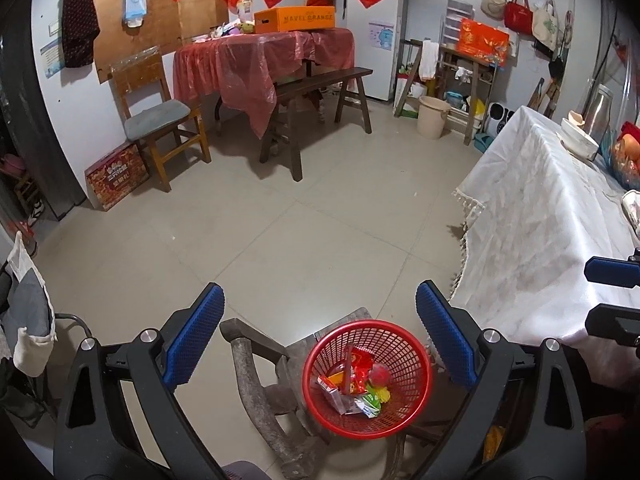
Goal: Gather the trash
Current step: 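Carry the medicine box and red cup over the red basket and open both tools, then move both tools back over the table toward the paper cup and mask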
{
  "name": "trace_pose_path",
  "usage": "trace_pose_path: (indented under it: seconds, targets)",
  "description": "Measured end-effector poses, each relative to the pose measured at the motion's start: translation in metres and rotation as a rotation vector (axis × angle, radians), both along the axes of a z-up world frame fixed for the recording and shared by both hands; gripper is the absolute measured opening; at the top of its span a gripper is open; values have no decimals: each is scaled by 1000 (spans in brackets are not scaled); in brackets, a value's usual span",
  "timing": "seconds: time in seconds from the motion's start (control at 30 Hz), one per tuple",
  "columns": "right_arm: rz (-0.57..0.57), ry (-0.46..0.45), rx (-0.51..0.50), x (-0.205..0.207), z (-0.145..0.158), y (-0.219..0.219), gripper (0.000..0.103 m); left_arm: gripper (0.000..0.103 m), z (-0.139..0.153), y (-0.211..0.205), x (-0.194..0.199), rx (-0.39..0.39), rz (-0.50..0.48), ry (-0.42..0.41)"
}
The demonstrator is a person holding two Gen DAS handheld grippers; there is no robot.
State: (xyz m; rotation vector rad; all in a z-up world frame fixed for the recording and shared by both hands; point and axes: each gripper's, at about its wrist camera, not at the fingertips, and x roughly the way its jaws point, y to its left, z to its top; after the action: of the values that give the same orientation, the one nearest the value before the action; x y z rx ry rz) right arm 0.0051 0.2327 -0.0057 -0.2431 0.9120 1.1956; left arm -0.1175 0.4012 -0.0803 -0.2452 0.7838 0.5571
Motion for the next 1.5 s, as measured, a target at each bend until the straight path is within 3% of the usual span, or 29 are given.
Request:
trace_pose_path:
  seconds: [0.57, 0.9, 1.5]
  targets:
    - [-196, -44, 80, 38, 19, -82, 65, 93, 20, -39, 16, 49, -84, -25]
    - [-365, -72, 134, 67, 26, -154, 68, 93, 36, -99, 44, 131, -185, -45]
    - [-627, -114, 233, 91, 23, -290, 72, 96, 78, -206, 90, 179, -364, -144]
